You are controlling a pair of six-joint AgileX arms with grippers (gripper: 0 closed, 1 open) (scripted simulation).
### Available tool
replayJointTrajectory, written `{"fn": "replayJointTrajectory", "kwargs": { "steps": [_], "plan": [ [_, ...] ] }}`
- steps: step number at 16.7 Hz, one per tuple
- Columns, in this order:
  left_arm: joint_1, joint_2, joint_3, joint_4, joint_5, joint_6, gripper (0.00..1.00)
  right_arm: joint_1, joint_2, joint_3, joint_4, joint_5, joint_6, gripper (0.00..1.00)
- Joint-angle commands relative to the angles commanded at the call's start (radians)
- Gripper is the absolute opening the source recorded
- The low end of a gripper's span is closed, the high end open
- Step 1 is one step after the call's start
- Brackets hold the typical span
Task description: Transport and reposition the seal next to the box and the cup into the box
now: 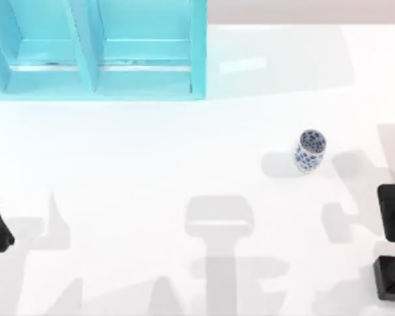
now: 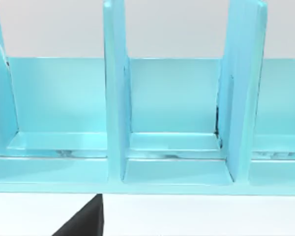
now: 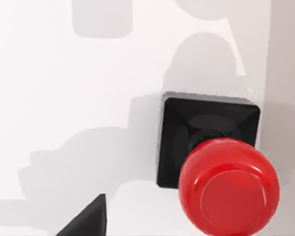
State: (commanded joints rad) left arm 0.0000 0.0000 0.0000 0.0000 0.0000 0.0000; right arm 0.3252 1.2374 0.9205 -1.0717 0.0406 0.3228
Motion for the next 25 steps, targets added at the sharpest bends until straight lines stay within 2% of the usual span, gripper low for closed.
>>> {"fn": "replayJointTrajectory", "kwargs": {
  "steps": [6, 14, 18, 25],
  "plan": [
    [0.0, 0.0, 0.0, 0.0, 0.0, 0.0, 1.0, -0.007, -0.001, 0.257, -0.255, 0.001, -0.006, 1.0],
    [0.0, 0.0, 0.0, 0.0, 0.0, 0.0, 1.0, -0.003, 0.036, 0.318, -0.281, -0.003, -0.006, 1.0],
    [0.0, 0.0, 0.0, 0.0, 0.0, 0.0, 1.0, -0.001, 0.233, 0.501, -0.292, -0.013, 0.002, 1.0],
    [0.0, 0.0, 0.0, 0.0, 0.0, 0.0, 1.0, -0.005, 0.787, 0.913, -0.302, -0.027, 0.015, 1.0]
  ]
}}
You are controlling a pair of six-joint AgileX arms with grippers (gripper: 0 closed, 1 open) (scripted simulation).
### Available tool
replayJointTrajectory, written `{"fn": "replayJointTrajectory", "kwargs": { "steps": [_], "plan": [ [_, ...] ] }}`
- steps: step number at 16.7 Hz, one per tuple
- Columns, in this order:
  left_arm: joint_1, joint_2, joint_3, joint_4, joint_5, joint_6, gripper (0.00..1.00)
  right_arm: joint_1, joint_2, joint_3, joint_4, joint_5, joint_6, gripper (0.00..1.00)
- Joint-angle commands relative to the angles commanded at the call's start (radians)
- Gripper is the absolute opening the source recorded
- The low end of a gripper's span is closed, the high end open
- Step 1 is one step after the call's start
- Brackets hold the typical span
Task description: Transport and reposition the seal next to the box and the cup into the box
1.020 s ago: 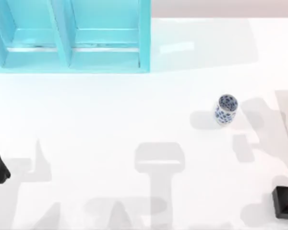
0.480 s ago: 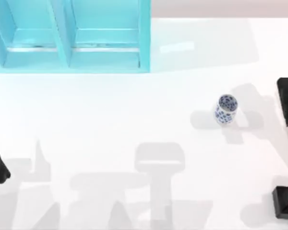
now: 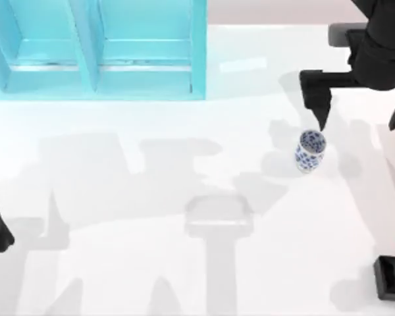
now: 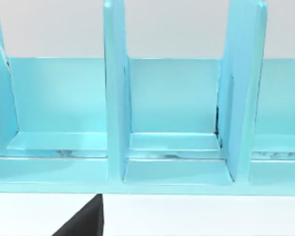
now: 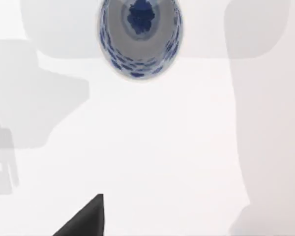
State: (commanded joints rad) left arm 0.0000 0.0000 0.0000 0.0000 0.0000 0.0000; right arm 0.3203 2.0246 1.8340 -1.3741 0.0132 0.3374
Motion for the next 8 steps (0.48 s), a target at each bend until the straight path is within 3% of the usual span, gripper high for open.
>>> {"fn": "replayJointTrajectory", "kwargs": {
  "steps": [4, 8],
  "plan": [
    [0.0, 0.0, 0.0, 0.0, 0.0, 0.0, 1.0, -0.002, 0.173, 0.154, 0.009, -0.008, 0.001, 1.0],
    [0.0, 0.0, 0.0, 0.0, 0.0, 0.0, 1.0, -0.002, 0.196, 0.177, 0.012, -0.01, 0.0, 1.0]
  ]
}}
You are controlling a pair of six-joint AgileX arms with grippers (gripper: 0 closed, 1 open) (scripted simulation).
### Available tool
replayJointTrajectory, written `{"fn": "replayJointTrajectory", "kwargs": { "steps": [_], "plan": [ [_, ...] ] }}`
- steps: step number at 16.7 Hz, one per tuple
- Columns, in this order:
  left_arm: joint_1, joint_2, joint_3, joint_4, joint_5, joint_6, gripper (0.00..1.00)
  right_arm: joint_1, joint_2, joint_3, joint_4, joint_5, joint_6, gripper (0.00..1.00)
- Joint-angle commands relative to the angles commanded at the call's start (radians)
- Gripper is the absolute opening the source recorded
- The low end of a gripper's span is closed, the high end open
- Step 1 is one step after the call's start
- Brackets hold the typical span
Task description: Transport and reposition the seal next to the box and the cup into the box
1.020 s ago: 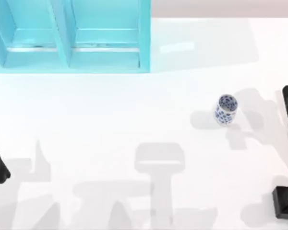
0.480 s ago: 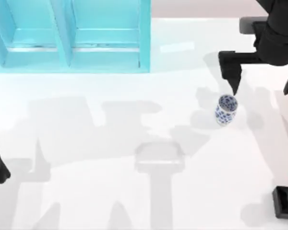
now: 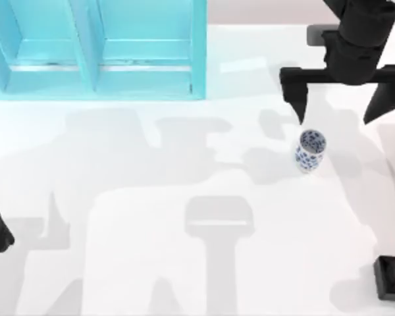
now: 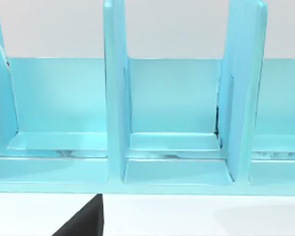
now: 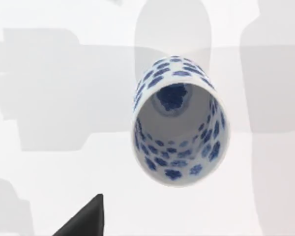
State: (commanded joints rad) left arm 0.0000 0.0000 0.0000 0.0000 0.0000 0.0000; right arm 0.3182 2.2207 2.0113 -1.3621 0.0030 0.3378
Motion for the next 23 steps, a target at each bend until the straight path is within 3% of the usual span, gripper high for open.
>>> {"fn": "replayJointTrajectory", "kwargs": {
  "steps": [5, 11, 16, 23],
  "plan": [
    [0.0, 0.0, 0.0, 0.0, 0.0, 0.0, 1.0, 0.001, 0.003, -0.043, 0.04, 0.0, 0.001, 1.0],
    [0.0, 0.0, 0.0, 0.0, 0.0, 0.0, 1.0, 0.002, 0.037, -0.232, 0.272, 0.0, 0.002, 1.0],
    [0.0, 0.0, 0.0, 0.0, 0.0, 0.0, 1.0, 0.002, 0.041, -0.251, 0.292, 0.0, 0.002, 1.0],
    [0.0, 0.0, 0.0, 0.0, 0.0, 0.0, 1.0, 0.002, 0.041, -0.251, 0.292, 0.0, 0.002, 0.47]
  ]
}}
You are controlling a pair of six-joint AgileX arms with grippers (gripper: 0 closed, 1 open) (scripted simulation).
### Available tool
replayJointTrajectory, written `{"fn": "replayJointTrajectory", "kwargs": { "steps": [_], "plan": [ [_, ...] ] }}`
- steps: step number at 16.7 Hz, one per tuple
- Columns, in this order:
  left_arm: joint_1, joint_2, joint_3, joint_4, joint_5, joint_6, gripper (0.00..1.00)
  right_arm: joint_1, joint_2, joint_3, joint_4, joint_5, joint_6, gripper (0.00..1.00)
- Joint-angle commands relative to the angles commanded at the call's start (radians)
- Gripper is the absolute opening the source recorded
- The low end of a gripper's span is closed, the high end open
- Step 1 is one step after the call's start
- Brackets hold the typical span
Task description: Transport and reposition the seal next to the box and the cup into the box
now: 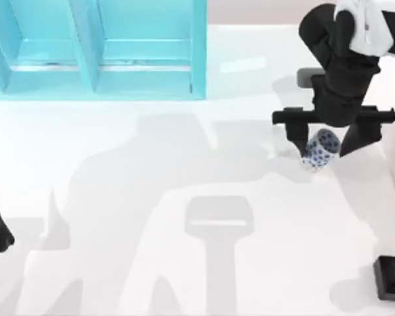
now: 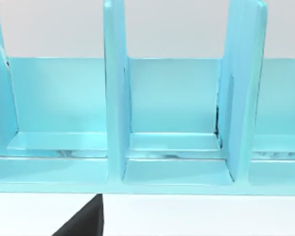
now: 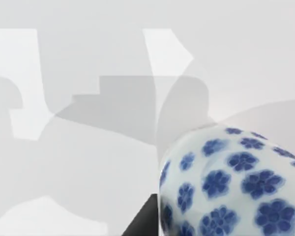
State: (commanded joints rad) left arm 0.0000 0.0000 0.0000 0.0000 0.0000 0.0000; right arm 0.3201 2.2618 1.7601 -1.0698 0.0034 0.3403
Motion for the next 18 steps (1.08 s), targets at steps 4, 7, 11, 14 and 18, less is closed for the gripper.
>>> {"fn": "replayJointTrajectory", "kwargs": {
  "steps": [4, 7, 11, 14, 18],
  "plan": [
    [0.0, 0.0, 0.0, 0.0, 0.0, 0.0, 1.0, 0.0, 0.0, 0.0, 0.0, 0.0, 0.0, 0.17],
    [0.0, 0.0, 0.0, 0.0, 0.0, 0.0, 1.0, 0.0, 0.0, 0.0, 0.0, 0.0, 0.0, 0.0],
    [0.0, 0.0, 0.0, 0.0, 0.0, 0.0, 1.0, 0.0, 0.0, 0.0, 0.0, 0.0, 0.0, 0.0],
    [0.0, 0.0, 0.0, 0.0, 0.0, 0.0, 1.0, 0.0, 0.0, 0.0, 0.0, 0.0, 0.0, 0.0],
    [0.0, 0.0, 0.0, 0.0, 0.0, 0.0, 1.0, -0.034, -0.019, 0.028, -0.041, -0.001, -0.029, 0.0]
  ]
}}
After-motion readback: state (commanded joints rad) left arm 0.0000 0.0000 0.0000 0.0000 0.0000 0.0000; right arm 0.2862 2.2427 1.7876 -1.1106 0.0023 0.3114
